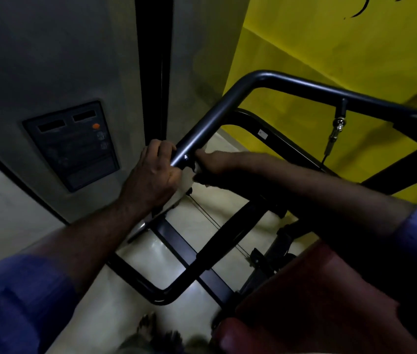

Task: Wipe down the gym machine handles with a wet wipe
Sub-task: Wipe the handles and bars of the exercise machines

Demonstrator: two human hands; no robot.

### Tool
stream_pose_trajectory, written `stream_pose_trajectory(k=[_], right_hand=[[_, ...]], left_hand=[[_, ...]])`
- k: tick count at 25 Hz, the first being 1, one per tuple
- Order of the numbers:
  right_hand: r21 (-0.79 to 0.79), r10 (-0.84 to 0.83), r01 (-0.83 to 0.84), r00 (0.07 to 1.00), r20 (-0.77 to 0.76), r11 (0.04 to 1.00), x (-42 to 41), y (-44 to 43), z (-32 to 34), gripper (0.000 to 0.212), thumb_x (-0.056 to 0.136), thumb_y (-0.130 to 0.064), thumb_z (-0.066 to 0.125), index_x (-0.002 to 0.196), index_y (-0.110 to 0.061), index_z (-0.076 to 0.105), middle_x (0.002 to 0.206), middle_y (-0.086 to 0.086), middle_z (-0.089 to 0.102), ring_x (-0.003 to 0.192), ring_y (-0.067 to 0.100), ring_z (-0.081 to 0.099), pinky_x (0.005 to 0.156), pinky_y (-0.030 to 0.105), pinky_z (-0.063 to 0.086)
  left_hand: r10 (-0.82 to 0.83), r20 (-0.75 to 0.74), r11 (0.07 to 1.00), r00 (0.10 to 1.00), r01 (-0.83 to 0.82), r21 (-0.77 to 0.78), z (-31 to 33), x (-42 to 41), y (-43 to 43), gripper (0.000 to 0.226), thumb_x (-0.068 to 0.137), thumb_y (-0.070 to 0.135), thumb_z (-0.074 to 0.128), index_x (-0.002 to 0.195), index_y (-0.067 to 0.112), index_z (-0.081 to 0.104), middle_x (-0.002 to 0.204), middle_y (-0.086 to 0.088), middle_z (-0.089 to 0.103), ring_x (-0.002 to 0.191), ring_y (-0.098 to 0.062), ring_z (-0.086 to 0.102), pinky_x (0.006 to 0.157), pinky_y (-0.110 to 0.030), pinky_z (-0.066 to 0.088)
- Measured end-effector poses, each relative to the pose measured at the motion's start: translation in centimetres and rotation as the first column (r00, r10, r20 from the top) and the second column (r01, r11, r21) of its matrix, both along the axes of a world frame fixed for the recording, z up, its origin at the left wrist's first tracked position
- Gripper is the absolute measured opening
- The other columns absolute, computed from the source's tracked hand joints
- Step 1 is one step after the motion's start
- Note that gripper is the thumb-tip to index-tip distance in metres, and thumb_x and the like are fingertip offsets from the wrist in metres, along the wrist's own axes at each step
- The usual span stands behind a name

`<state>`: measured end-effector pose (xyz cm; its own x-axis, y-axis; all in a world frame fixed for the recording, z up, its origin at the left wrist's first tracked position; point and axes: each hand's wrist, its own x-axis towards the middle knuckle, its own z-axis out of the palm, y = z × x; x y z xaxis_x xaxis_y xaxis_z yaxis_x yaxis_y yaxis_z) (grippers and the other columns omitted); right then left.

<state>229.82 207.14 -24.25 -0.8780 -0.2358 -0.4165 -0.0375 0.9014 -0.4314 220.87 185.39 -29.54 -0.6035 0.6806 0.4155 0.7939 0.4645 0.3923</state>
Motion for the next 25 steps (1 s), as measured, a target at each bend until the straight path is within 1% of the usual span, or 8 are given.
stream_pose_trajectory(k=[2, 4, 5, 10, 14, 17, 22, 25], right_hand=[[0.029, 0.103, -0.103, 0.995, 0.0, 0.994, 1.3, 0.5, 2.2, 0.054, 0.109, -0.022, 0.047, 0.16, -0.016, 0.032, 0.163, 0.004, 0.038, 0.147, 0.022, 0.042, 0.116, 0.03, 0.039], [0.062, 0.261, -0.259, 0.965, -0.021, 0.964, 3.1, 1.9, 5.1, 0.068, 0.108, -0.022, 0.05, 0.164, -0.025, 0.012, 0.172, -0.009, -0.009, 0.159, 0.016, -0.007, 0.129, 0.034, 0.009], [-0.002, 0.26, -0.26, 0.965, 0.039, 0.966, 4.1, 3.0, 5.9, 0.067, 0.108, -0.024, 0.05, 0.164, -0.03, 0.013, 0.17, -0.017, -0.012, 0.158, 0.009, -0.011, 0.13, 0.037, 0.006], [0.006, 0.259, -0.261, 0.959, 0.112, 0.965, 5.8, 4.3, 6.3, 0.097, 0.092, 0.021, 0.047, 0.161, -0.039, 0.015, 0.167, -0.028, -0.013, 0.155, -0.003, -0.011, 0.127, 0.027, 0.006], [0.116, 0.361, -0.368, 0.93, 0.074, 0.923, -0.1, 1.5, 3.5, 0.07, 0.104, -0.009, 0.055, 0.162, -0.028, 0.021, 0.171, -0.009, -0.017, 0.156, 0.017, -0.02, 0.128, 0.035, 0.006], [0.121, 0.348, -0.351, 0.936, 0.045, 0.929, -2.9, -1.0, 2.4, 0.094, 0.095, -0.001, 0.065, 0.143, -0.056, 0.006, 0.173, 0.007, -0.005, 0.159, 0.026, -0.011, 0.128, 0.05, 0.019], [-0.15, 0.197, -0.175, 0.97, 0.144, 0.973, 2.7, 2.0, 5.1, 0.106, 0.09, 0.015, 0.06, 0.16, -0.048, 0.013, 0.173, -0.005, 0.0, 0.159, 0.022, -0.008, 0.127, 0.052, 0.021], [-0.34, 0.137, -0.045, 0.958, 0.253, 0.939, 4.9, 2.4, 7.2, 0.109, 0.084, 0.017, 0.056, 0.163, -0.041, 0.007, 0.17, -0.007, 0.023, 0.157, 0.026, 0.022, 0.113, 0.075, 0.03]], left_hand=[[0.095, 0.148, 0.994, 0.984, -0.103, 0.048, 0.4, -0.1, 0.0, 0.036, 0.082, 0.023, 0.045, 0.113, 0.007, 0.05, 0.115, -0.016, 0.047, 0.099, -0.035, 0.051, 0.079, -0.054, 0.051], [0.146, 0.209, 0.982, 0.967, -0.167, 0.085, 0.4, 0.2, 0.3, 0.043, 0.079, 0.03, 0.041, 0.117, 0.011, 0.049, 0.114, -0.013, 0.047, 0.1, -0.034, 0.05, 0.081, -0.053, 0.051], [0.143, 0.215, 0.982, 0.966, -0.166, 0.094, 0.3, 0.3, 0.3, 0.043, 0.079, 0.03, 0.041, 0.117, 0.012, 0.049, 0.114, -0.012, 0.048, 0.1, -0.033, 0.05, 0.081, -0.052, 0.05], [0.15, 0.239, 0.98, 0.959, -0.177, 0.093, 0.1, -0.2, 0.6, 0.037, 0.08, 0.027, 0.045, 0.114, 0.013, 0.048, 0.109, -0.011, 0.048, 0.098, -0.031, 0.049, 0.079, -0.049, 0.049], [0.117, 0.237, 0.984, 0.964, -0.144, 0.101, -0.2, -0.6, 0.8, 0.036, 0.08, 0.032, 0.043, 0.111, 0.014, 0.047, 0.107, -0.009, 0.047, 0.095, -0.028, 0.048, 0.077, -0.046, 0.048], [0.115, 0.248, 0.983, 0.962, -0.147, 0.114, -0.4, -0.8, 0.8, 0.034, 0.082, 0.029, 0.046, 0.113, 0.014, 0.047, 0.11, -0.009, 0.049, 0.098, -0.03, 0.051, 0.078, -0.048, 0.051], [0.119, 0.264, 0.979, 0.957, -0.158, 0.132, -0.3, -0.7, 0.7, 0.034, 0.079, 0.027, 0.049, 0.112, 0.017, 0.047, 0.109, -0.008, 0.049, 0.097, -0.029, 0.051, 0.079, -0.045, 0.049], [0.128, 0.264, 0.979, 0.956, -0.164, 0.121, -0.2, -0.8, 0.9, 0.032, 0.08, 0.025, 0.05, 0.112, 0.017, 0.047, 0.107, -0.007, 0.049, 0.094, -0.029, 0.051, 0.076, -0.044, 0.049]])
